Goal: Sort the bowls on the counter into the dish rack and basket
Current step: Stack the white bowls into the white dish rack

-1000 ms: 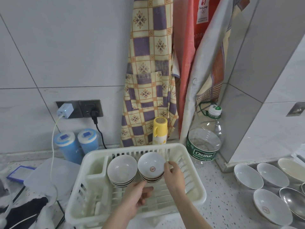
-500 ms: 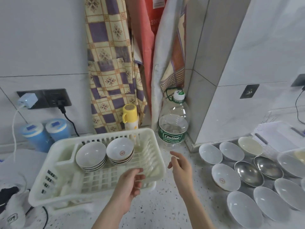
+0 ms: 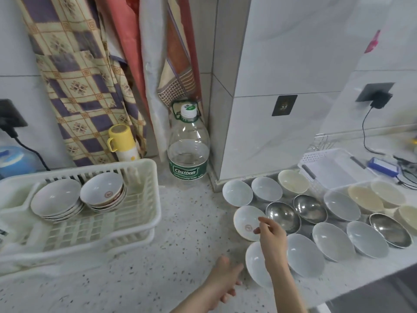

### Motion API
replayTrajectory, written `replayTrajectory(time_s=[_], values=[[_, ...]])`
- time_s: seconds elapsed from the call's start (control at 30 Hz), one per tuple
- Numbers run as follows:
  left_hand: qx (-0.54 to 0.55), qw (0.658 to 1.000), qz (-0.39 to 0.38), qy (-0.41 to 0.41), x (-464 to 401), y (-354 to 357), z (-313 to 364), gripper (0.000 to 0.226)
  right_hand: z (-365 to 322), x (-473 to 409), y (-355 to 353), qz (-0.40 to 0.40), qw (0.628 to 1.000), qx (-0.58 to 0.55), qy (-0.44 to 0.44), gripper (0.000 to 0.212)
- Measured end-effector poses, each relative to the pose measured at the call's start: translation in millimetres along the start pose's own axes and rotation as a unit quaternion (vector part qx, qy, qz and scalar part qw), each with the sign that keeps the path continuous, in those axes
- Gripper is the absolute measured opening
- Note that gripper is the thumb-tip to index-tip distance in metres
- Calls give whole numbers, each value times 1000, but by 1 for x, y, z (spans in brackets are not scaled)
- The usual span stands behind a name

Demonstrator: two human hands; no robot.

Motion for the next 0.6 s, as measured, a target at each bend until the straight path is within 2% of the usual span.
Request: replayTrajectory(time_s=[0.1,0.2,0.43,0.6], values=[[-12,1000,5,-8,-10,22,1,73,14,-17,-18,-8,1000,18,14,28],[-18,1000,-5,11,-17,37,3,69,24,-30,-31,-10,999,30,24,27],[-7,998,-2,67,-13,45,14,35,41,-43,-41,-5,997,50,56,25],[-9,995,35,97,-5,21,21,25,42,-47,-42,-16,996,67,48,24]])
Point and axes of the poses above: each hand's wrist, its own x-axis away from the middle knuckle, its own y-axis out of the palm, z = x × y, the point moved 10 cm from there along -x, towards the middle knuckle, and after that the axes turned 4 degrees about z, right-handed, at the moved point
